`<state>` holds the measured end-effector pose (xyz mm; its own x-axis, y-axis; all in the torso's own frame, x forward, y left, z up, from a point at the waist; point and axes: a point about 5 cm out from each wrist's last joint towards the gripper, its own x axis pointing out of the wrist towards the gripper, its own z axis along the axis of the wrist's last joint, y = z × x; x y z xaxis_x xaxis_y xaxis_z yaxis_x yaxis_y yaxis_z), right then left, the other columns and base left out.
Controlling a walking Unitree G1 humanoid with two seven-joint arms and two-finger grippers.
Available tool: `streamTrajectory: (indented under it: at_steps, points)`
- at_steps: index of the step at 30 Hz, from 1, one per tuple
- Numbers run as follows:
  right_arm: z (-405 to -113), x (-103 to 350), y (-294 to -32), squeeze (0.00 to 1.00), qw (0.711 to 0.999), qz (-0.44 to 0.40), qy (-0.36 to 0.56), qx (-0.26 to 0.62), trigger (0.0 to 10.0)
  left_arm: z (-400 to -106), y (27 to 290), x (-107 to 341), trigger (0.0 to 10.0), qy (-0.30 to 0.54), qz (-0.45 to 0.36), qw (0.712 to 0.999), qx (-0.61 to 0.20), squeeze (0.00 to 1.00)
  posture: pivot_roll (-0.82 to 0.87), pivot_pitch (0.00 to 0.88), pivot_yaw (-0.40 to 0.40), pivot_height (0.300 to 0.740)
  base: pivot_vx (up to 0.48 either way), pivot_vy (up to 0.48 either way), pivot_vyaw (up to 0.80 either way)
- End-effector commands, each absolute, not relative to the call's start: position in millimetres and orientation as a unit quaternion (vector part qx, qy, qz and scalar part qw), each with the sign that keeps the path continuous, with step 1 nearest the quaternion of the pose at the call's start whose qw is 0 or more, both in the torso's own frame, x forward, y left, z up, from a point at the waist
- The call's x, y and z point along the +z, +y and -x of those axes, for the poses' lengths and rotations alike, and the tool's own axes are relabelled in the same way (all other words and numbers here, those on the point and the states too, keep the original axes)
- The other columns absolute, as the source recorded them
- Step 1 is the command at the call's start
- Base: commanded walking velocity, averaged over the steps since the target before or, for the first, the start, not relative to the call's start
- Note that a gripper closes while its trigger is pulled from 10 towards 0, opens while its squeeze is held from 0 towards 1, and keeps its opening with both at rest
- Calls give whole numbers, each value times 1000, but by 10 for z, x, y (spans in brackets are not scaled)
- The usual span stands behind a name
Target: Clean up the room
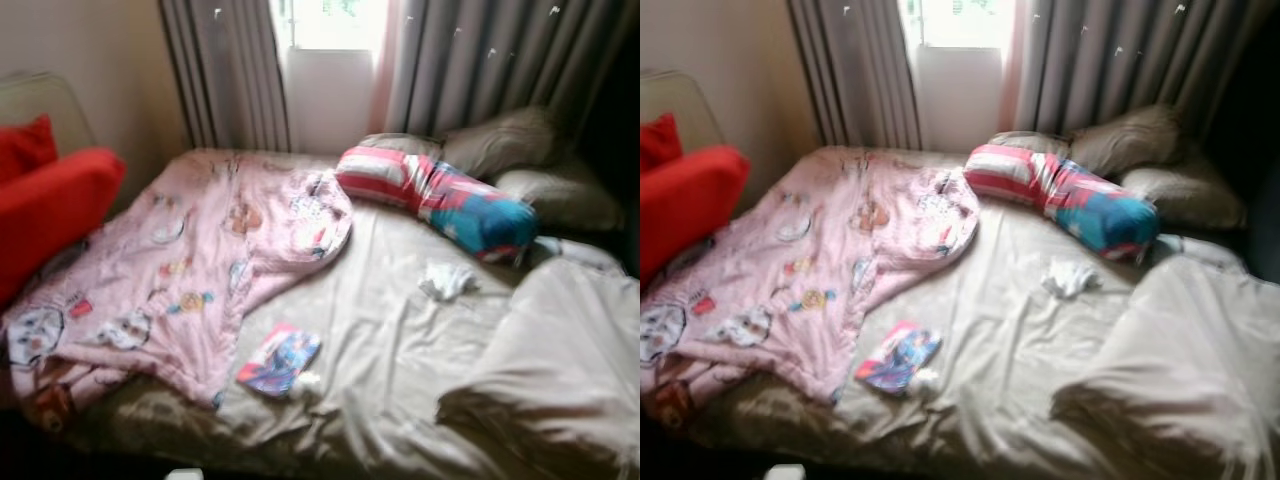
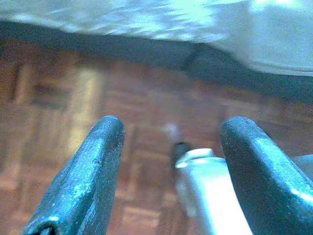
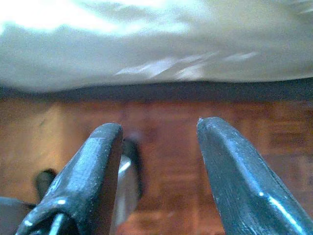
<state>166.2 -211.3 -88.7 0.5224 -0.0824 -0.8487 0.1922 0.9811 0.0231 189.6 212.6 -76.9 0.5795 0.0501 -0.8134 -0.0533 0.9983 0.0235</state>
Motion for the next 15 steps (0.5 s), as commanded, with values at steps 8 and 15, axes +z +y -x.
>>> streamTrajectory:
  at_steps: [8,15]
  points:
    - [-1585,-933,-2031,0,865,-78,488,-88,10000,-1824,2226,-785,10000,468,-13,883,32,0,-33,0,27,740,0,-462,0]
    - [-1589,-932,-2027,0,865,-80,487,-90,10000,-1830,2234,-780,10000,467,-13,884,33,0,-38,0,29,740,0,-123,0]
